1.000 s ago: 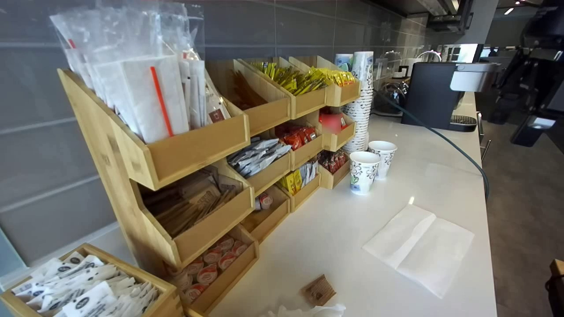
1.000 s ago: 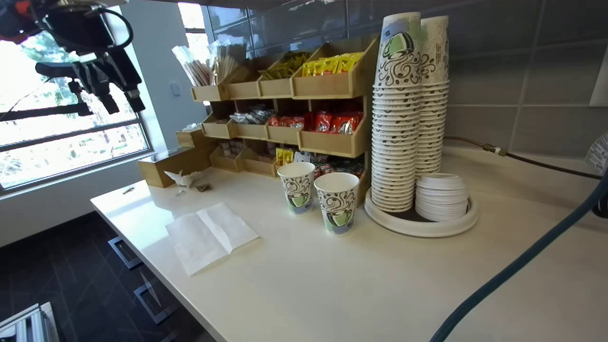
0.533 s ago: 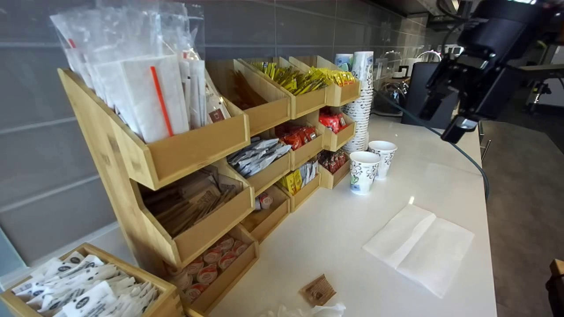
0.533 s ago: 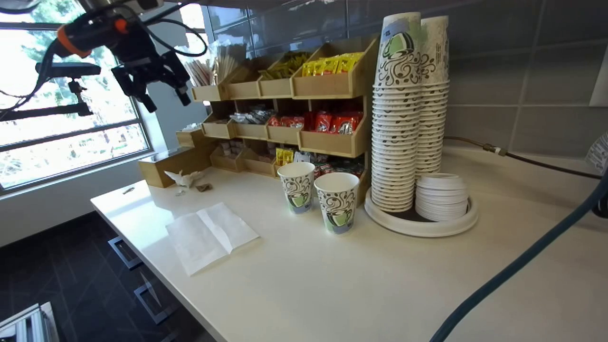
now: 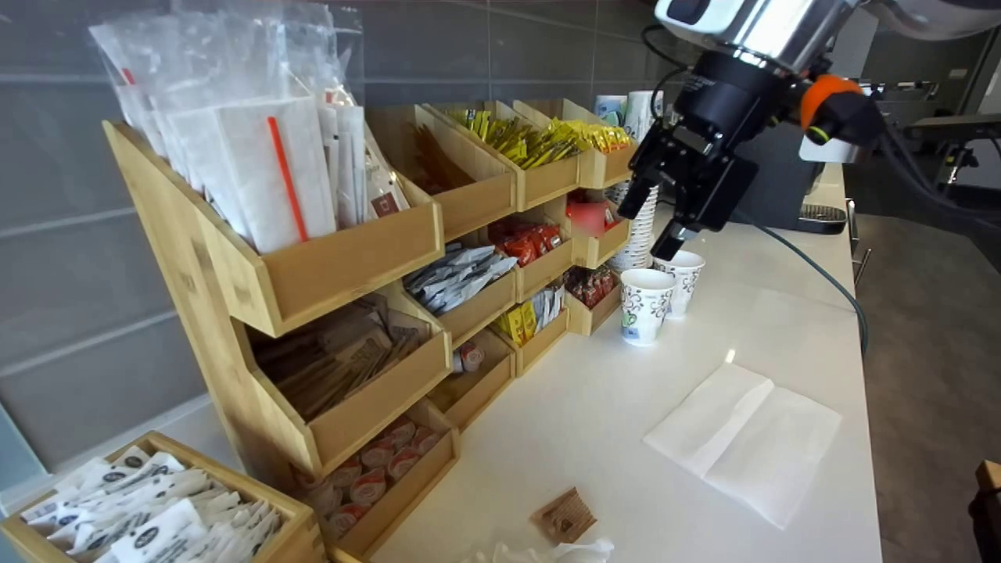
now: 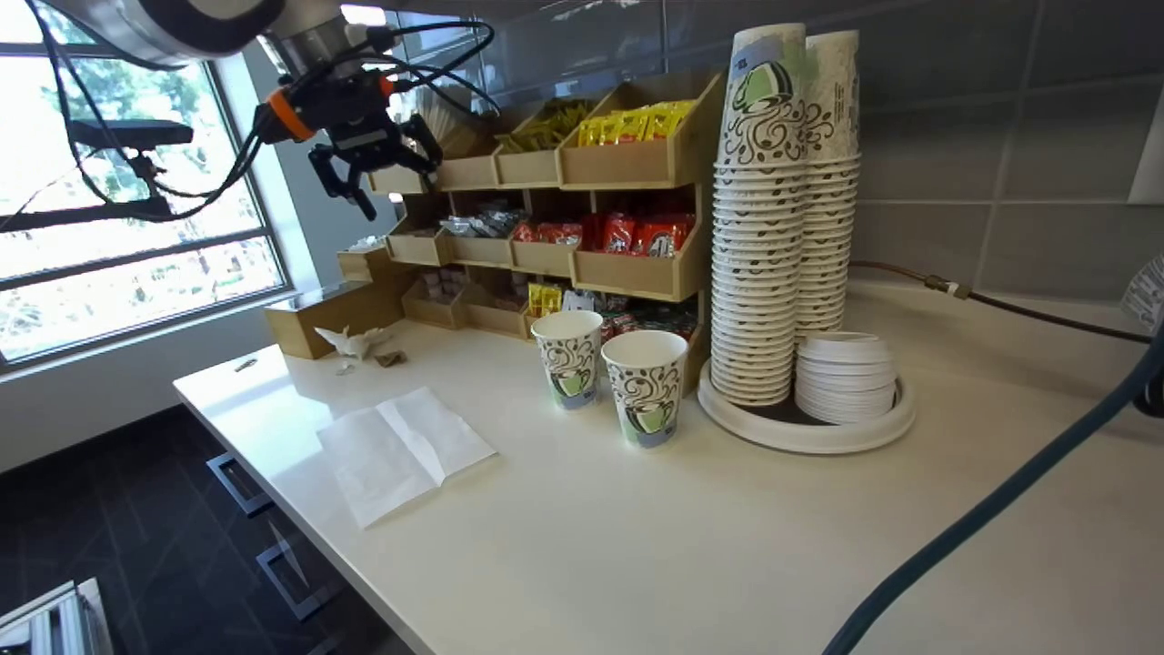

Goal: Lift one tomato ketchup and put it on the kitchen countertop

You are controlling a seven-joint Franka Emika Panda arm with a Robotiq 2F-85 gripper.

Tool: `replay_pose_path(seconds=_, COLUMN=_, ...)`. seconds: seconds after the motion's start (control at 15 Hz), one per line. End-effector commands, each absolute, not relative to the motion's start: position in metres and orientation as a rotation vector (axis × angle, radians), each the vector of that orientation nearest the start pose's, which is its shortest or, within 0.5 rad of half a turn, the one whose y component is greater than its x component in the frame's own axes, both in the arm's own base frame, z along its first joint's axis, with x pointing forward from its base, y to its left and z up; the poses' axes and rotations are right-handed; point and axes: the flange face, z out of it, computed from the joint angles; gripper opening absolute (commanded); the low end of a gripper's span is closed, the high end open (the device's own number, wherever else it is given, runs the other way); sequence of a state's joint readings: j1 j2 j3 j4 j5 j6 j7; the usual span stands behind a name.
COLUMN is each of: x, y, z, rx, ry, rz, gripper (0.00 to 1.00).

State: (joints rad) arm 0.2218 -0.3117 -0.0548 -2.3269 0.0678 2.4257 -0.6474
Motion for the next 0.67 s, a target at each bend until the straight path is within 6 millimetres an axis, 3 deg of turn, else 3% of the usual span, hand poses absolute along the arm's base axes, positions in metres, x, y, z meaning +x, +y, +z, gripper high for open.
replay_pose_path(seconds=0.0, x=0.519, y=0.093, z=0.494, rx=-2.776, ry=-1.226, rz=-0.69, gripper=1.0)
replay_pose_path(seconds=0.07, x=0.498, y=0.087, z=0.498, rx=-2.829, ry=-1.197, rz=-0.674, gripper=1.0)
replay_pose_path(seconds=0.4, x=0.516, y=0.093, z=0.49, rx=-2.805, ry=-1.218, rz=-0.662, gripper=1.0)
replay_pose_path(seconds=0.6, x=0.526, y=0.074, z=0.483, rx=-2.817, ry=-1.059, rz=-0.745, gripper=1.0)
